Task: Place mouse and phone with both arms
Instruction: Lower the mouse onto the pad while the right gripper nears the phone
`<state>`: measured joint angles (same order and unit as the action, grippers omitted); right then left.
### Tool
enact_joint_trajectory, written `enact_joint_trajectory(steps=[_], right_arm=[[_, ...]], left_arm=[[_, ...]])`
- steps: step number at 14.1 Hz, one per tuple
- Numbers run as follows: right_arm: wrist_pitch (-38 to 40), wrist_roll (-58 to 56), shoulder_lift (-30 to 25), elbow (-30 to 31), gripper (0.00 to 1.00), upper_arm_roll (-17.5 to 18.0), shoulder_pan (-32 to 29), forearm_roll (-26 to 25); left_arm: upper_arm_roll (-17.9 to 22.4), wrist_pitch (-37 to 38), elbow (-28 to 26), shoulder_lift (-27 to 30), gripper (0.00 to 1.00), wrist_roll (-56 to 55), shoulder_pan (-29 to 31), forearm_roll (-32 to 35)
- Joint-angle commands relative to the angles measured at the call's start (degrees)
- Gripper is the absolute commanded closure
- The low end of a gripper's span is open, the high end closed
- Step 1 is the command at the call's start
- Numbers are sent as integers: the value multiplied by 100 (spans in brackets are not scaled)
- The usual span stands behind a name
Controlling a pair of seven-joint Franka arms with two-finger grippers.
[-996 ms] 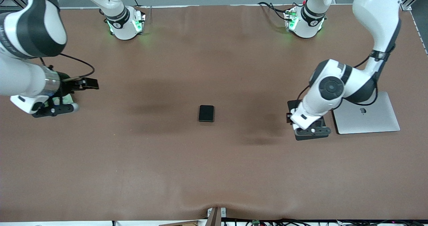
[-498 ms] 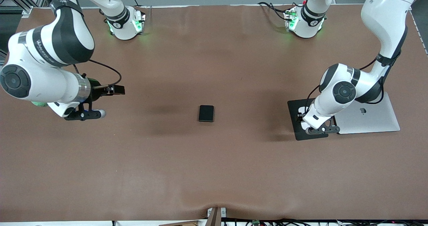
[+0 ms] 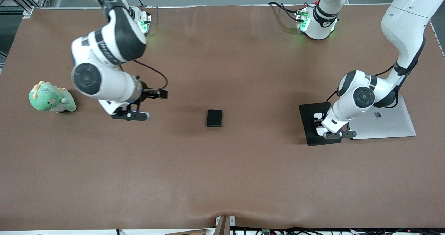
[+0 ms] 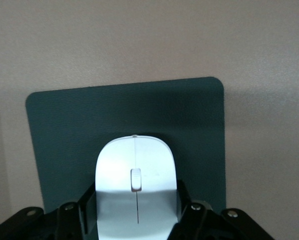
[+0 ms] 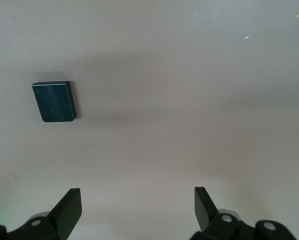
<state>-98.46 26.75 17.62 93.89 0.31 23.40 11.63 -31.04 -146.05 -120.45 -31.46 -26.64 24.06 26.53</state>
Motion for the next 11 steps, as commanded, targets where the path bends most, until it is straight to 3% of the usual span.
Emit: enact_joint_trajectory(steps=[1,2,3,4,8,11], right_arm=[[-286,496,127,59,0,-58,330,103],[-418,663,197,59,0,-58,462,102],[-550,804,250,68,0,-58,559,102],[-647,901,302,68,0,-58,638,102],[-1051,1279,575,77,0,-58,1016,102],[-1578,1411,812,208,0,-58,1271,102]], left_arm=[[-77,-239,-110,-36,75,19,160,203],[-77,-266,-102,-53,66,19,160,204],[-77,-266,-75,-80,41,19,160,204],[-77,-266,-58,-97,0,-77,160,204],[-130,-135,4,296,0,-87,266,169],[-401,907,651,552,0,-78,274,90]])
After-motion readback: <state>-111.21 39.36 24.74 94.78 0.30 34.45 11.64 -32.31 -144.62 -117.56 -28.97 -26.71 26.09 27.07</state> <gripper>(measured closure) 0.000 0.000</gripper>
